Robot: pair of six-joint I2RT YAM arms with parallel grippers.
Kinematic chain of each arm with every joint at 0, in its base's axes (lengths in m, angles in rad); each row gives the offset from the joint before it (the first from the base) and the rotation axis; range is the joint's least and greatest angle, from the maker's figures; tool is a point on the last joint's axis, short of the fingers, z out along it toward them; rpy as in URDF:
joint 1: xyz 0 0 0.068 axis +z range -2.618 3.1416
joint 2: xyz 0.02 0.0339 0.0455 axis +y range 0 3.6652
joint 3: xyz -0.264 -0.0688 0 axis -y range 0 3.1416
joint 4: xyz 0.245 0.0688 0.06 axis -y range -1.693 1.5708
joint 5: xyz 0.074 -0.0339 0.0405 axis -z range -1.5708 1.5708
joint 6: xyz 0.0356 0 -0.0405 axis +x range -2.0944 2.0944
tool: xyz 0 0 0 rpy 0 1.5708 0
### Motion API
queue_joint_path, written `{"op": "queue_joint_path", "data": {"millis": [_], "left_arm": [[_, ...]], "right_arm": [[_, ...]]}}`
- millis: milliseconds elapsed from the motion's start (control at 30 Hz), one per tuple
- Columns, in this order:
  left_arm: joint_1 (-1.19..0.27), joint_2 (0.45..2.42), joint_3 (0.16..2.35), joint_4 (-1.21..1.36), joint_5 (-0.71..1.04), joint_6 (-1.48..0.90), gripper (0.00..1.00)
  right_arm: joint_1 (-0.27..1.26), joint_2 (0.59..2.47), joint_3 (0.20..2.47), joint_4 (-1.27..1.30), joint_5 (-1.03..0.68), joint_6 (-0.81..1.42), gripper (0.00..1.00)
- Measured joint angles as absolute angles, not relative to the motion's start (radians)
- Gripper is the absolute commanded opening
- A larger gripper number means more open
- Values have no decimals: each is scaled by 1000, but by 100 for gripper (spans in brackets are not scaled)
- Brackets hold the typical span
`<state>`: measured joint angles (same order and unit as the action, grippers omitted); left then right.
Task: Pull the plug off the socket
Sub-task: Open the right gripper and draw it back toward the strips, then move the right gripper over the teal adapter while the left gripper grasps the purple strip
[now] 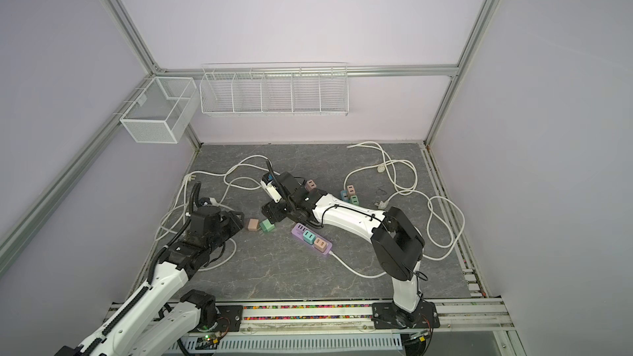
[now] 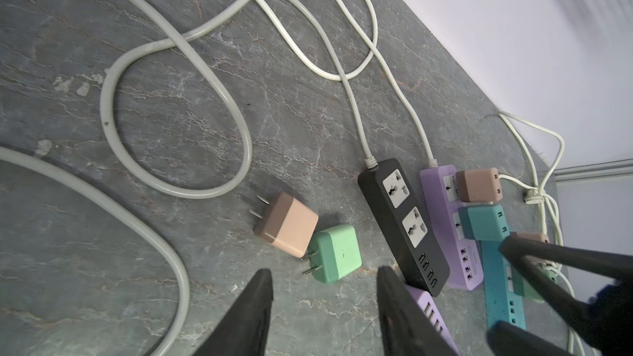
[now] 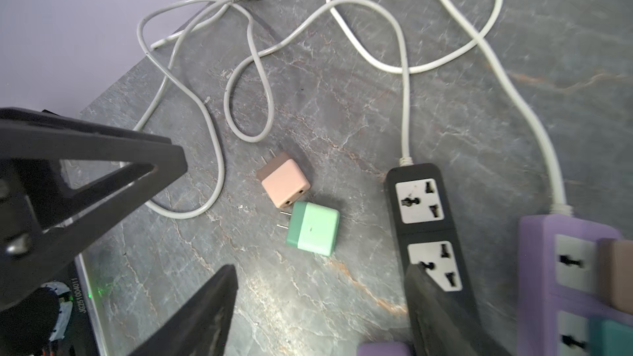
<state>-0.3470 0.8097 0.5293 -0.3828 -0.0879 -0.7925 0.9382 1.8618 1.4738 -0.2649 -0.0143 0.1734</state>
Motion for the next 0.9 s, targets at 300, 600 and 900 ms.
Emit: {"op": "queue_joint_path", "data": {"millis": [300, 600, 900], "left_arm": [[-347, 828, 529, -319, 5, -838, 55], [-459, 860, 489, -233, 85, -886, 59], [-559, 987, 422, -104, 134, -950, 58]], "right_arm": [[859, 1716, 1345, -319, 34, 130, 90], [836, 1612, 1284, -464, 30, 107, 91], [834, 1571, 1230, -612, 22, 99, 90]]}}
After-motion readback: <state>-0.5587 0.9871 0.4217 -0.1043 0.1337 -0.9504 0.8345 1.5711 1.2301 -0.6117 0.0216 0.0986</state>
